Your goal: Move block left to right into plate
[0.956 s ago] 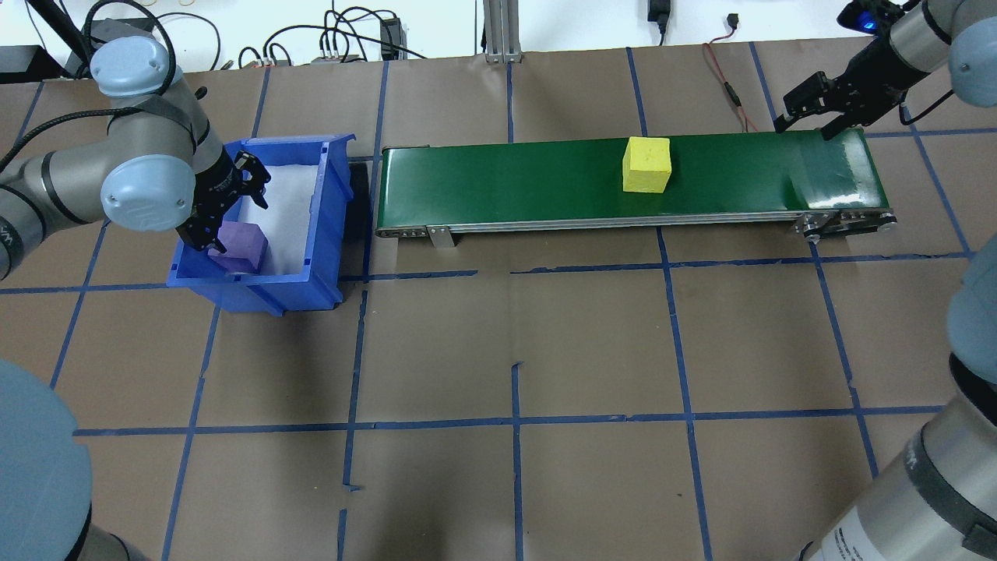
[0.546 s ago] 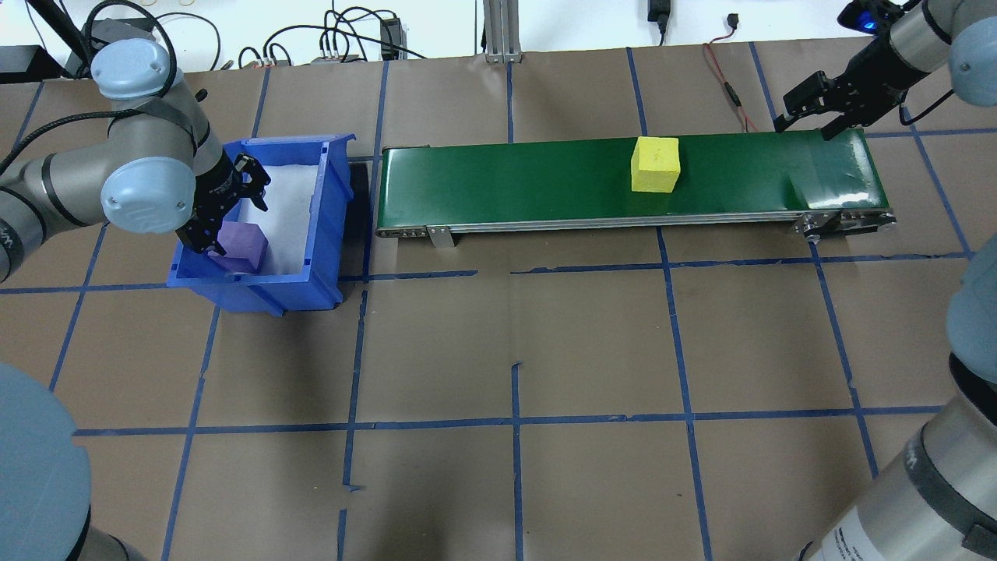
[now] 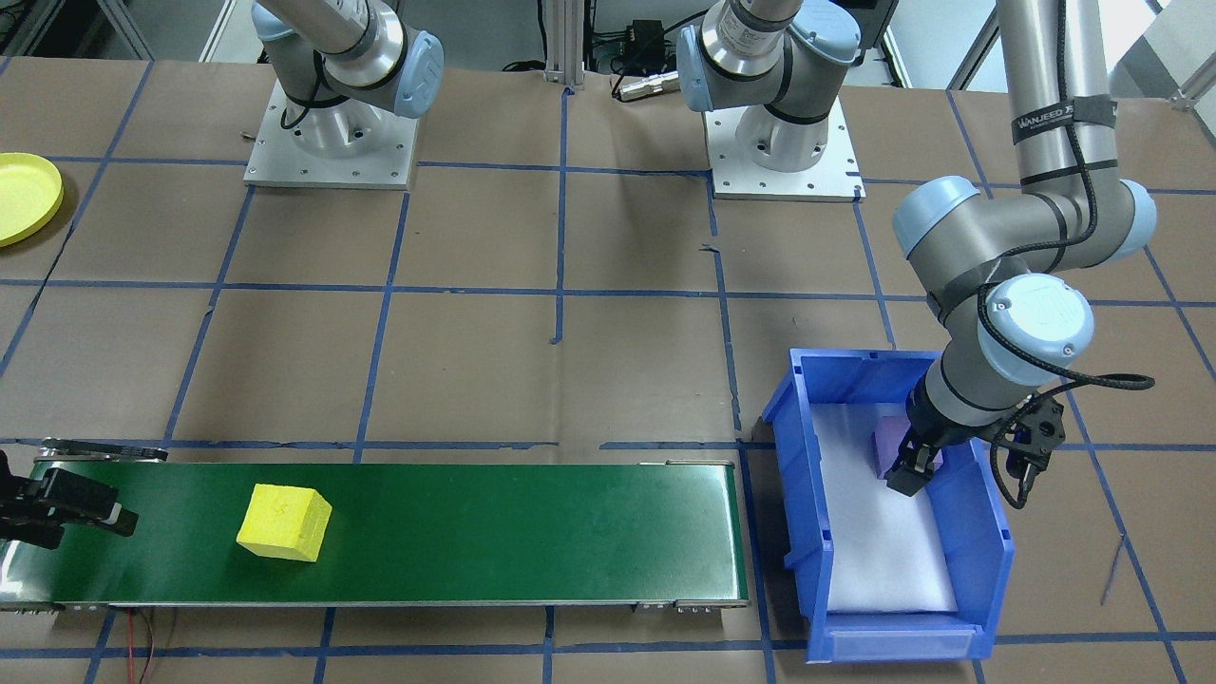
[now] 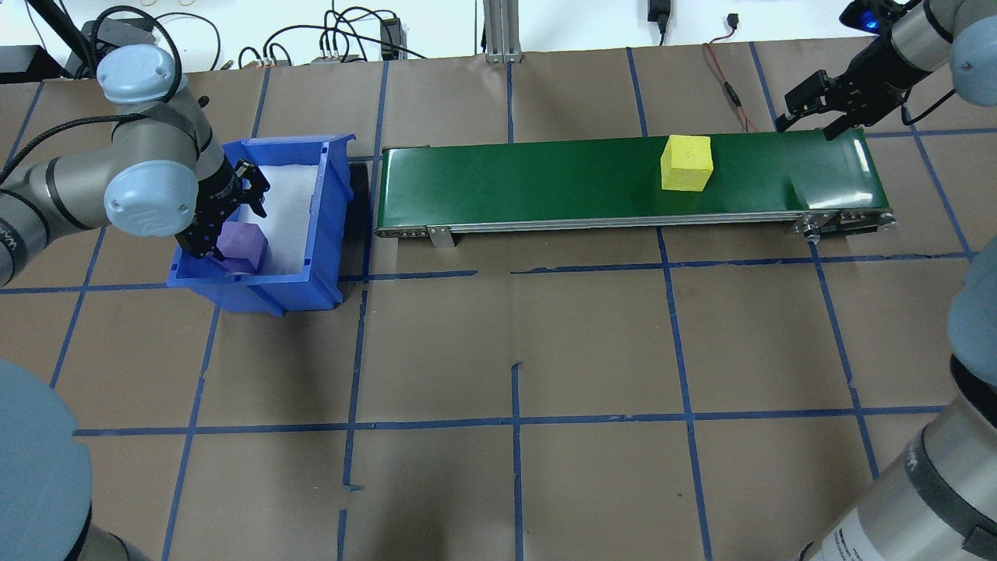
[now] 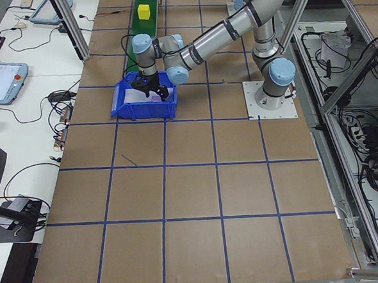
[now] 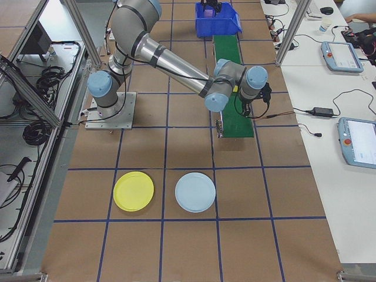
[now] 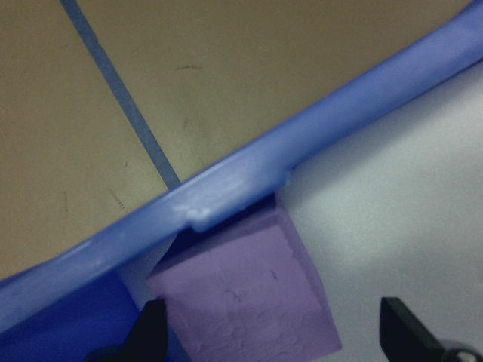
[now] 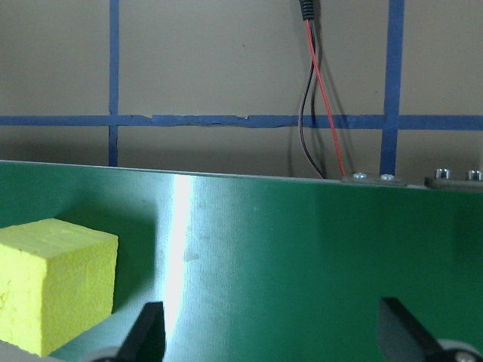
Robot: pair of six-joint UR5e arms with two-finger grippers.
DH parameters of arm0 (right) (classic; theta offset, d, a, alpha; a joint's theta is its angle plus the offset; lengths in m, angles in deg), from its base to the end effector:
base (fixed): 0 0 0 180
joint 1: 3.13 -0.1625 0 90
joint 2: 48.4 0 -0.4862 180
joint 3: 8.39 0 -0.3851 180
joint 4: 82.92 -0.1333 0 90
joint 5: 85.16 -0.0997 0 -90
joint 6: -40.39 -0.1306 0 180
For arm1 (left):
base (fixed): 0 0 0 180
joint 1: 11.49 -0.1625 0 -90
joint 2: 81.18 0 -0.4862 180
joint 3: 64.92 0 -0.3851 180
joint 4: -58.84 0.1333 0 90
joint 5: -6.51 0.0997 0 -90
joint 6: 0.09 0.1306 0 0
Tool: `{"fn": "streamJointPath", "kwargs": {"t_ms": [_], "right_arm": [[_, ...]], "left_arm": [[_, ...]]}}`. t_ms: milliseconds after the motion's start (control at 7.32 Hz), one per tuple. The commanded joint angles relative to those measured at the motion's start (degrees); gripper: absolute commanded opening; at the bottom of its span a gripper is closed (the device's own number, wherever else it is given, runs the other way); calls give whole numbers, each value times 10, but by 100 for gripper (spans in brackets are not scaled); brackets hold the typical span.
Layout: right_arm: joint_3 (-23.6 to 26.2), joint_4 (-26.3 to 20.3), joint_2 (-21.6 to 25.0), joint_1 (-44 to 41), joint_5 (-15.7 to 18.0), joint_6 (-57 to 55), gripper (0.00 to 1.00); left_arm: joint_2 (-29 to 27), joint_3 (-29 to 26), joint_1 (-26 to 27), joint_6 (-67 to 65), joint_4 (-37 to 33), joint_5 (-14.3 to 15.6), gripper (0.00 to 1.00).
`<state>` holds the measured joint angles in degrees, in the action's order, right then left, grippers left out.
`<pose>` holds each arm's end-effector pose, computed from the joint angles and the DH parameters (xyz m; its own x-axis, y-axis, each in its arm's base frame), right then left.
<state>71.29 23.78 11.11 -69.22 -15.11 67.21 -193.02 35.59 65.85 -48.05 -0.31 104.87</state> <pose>-0.1212 -0.7123 0.3201 -0.9419 -0.0549 -0.3312 -0.0229 0.9948 -0.0996 0.0205 -0.6129 0.2760 -0.4843 -0.8671 -0.1168 -0.8643 0.4949 -0.0904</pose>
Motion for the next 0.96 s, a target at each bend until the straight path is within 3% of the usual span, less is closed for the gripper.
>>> {"fn": "streamJointPath", "kwargs": {"t_ms": [0,273,546,819], "right_arm": [[0,1,0,0,1,-4,100],[0,1,3,-2,1,-16,100],[0,2,5,-19,-1,-54,100],[1,5,9,-47,1,-83,100]], "left_arm": [[-5,-1,0,-3,0,0,100],[-5,-1,0,-2,-1,-1,86],[-5,-1,0,1,-4,-2,63],[-2,-7,0,-4,-3,-4,58]]}}
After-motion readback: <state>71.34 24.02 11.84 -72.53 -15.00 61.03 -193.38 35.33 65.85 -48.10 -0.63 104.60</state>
